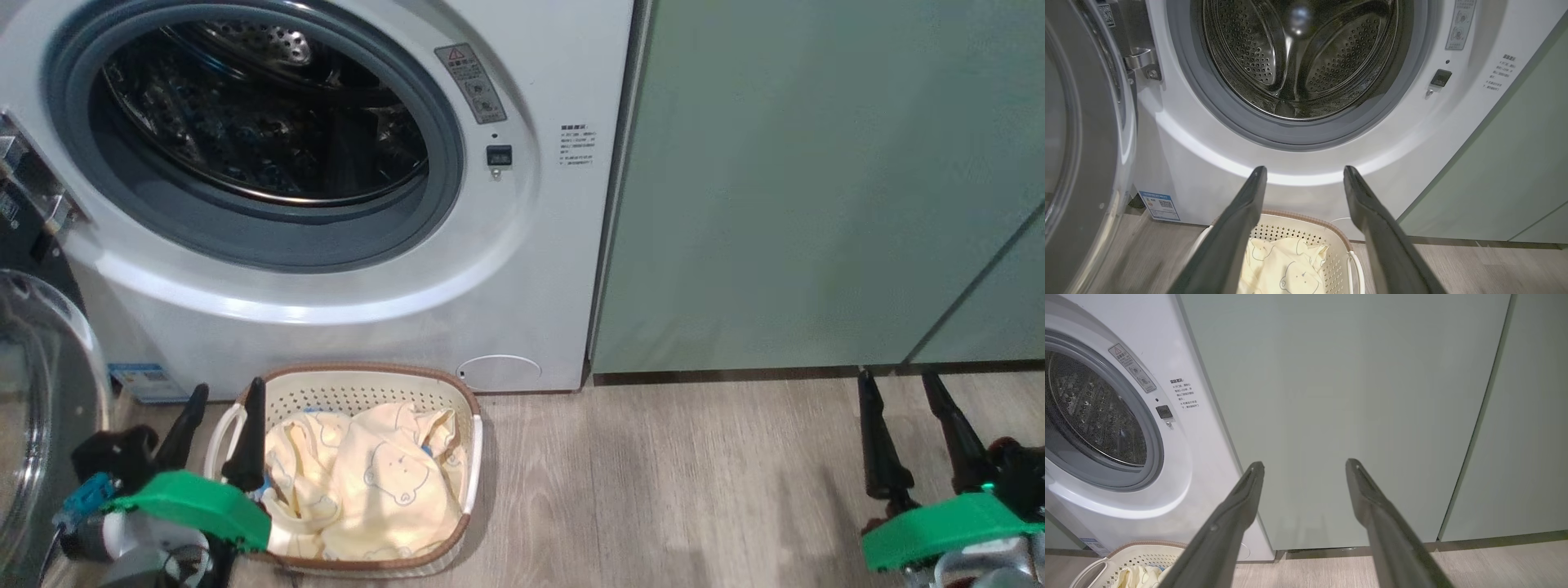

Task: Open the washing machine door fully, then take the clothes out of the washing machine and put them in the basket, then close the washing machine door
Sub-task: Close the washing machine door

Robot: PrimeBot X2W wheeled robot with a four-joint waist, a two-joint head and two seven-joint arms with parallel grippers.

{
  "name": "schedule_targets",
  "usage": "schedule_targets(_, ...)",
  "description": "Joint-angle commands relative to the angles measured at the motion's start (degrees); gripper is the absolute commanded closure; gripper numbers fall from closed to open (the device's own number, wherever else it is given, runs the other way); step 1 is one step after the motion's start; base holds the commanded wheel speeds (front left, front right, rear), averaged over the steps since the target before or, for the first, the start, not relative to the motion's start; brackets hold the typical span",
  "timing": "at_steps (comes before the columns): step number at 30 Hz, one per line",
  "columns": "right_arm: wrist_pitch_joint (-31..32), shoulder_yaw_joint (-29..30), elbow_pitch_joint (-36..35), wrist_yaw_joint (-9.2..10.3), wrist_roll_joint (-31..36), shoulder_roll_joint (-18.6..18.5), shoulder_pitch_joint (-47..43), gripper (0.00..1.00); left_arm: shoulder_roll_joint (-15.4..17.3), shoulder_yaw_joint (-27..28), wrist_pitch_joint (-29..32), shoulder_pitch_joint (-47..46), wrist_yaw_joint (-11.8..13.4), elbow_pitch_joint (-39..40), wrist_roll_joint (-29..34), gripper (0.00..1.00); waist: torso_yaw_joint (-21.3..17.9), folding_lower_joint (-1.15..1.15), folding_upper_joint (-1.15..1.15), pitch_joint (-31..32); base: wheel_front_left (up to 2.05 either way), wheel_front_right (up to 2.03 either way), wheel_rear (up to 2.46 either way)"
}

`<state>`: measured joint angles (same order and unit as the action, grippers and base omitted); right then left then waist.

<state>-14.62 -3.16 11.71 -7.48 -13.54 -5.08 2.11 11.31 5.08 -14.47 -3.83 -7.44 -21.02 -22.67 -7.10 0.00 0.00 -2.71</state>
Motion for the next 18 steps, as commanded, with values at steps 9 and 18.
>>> schedule_targets(9,-0.4,-1.0,-1.8,-0.01,0.0,-1.0,1.1,0.00,0.8,2.8,-0.5,-1.9,0.0,1.7,1.0,0.00,0.3,0.00,0.00,0.0,-0.46,0.46,0.00)
schedule_targets(18,-0.4,-1.2,-1.7,-0.01,0.1,-1.0,1.1,0.00,0.7,3.1,-0.5,-2.0,0.0,1.5,0.6,0.00,0.4,0.00,0.00,0.0,-1.67,1.67,0.00)
